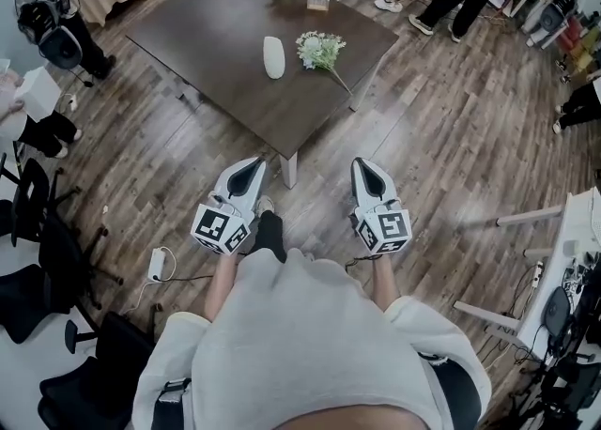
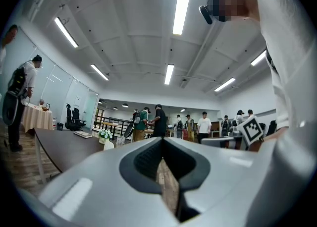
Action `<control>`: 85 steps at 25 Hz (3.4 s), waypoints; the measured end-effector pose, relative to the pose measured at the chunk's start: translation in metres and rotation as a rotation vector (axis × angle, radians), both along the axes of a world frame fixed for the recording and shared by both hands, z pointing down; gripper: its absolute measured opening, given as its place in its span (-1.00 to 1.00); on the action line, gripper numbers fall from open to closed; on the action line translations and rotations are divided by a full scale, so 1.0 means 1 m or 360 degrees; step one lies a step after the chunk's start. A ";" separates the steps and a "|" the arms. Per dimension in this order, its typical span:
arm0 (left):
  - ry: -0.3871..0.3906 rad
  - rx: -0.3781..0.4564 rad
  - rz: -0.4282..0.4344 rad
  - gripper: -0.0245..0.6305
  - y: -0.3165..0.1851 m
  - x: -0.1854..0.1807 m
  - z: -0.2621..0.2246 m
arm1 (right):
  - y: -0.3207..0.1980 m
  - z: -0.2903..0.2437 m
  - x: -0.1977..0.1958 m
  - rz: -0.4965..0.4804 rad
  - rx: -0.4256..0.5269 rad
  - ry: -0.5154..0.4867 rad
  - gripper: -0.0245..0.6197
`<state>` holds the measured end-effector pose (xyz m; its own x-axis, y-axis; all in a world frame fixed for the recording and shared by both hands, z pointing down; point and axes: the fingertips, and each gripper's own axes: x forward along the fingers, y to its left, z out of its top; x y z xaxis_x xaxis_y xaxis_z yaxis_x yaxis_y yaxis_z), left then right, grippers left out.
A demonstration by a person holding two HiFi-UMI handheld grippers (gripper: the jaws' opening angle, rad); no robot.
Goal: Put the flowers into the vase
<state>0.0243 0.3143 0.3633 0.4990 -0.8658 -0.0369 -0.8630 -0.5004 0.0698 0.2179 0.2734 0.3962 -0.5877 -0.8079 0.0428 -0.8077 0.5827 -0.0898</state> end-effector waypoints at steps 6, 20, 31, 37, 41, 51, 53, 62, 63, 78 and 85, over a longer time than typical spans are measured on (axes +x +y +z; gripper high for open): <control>0.0019 -0.0014 0.0025 -0.89 -0.032 -0.009 0.009 | -0.028 0.004 -0.009 0.0019 -0.0006 0.0014 -0.93; 0.0055 -0.0048 0.0168 -0.89 -0.187 -0.066 0.019 | -0.167 0.005 -0.066 0.0156 -0.0013 0.0046 -0.93; 0.0060 -0.0033 0.0283 -0.89 -0.303 -0.116 0.003 | -0.273 -0.019 -0.115 0.0265 0.0020 0.0084 -0.93; 0.0056 -0.0064 0.0322 -0.89 -0.342 -0.133 0.010 | -0.306 -0.018 -0.125 0.0337 0.0004 0.0089 -0.93; 0.0045 -0.0097 0.0344 -0.89 -0.361 -0.132 0.017 | -0.321 -0.011 -0.122 0.0365 -0.0032 0.0093 -0.93; 0.0013 -0.0259 0.0283 -0.89 -0.369 -0.117 0.063 | -0.347 0.028 -0.116 0.0227 -0.0208 0.0111 -0.93; 0.0015 -0.0315 0.0254 -0.89 -0.364 -0.115 0.079 | -0.349 0.040 -0.116 0.0192 -0.0255 0.0112 -0.93; 0.0004 -0.0467 0.0177 -0.89 -0.365 -0.117 0.142 | -0.361 0.094 -0.113 0.0099 -0.0438 0.0163 -0.93; -0.0003 -0.0473 0.0181 -0.86 -0.367 -0.117 0.148 | -0.361 0.099 -0.112 0.0099 -0.0452 0.0170 -0.93; -0.0288 -0.0400 0.0267 0.41 -0.432 -0.096 0.208 | -0.370 0.113 -0.102 0.0124 -0.0506 0.0256 -0.93; -0.0332 -0.0380 0.0346 0.41 -0.442 -0.078 0.210 | -0.369 0.113 -0.109 0.0097 -0.0513 0.0226 -0.93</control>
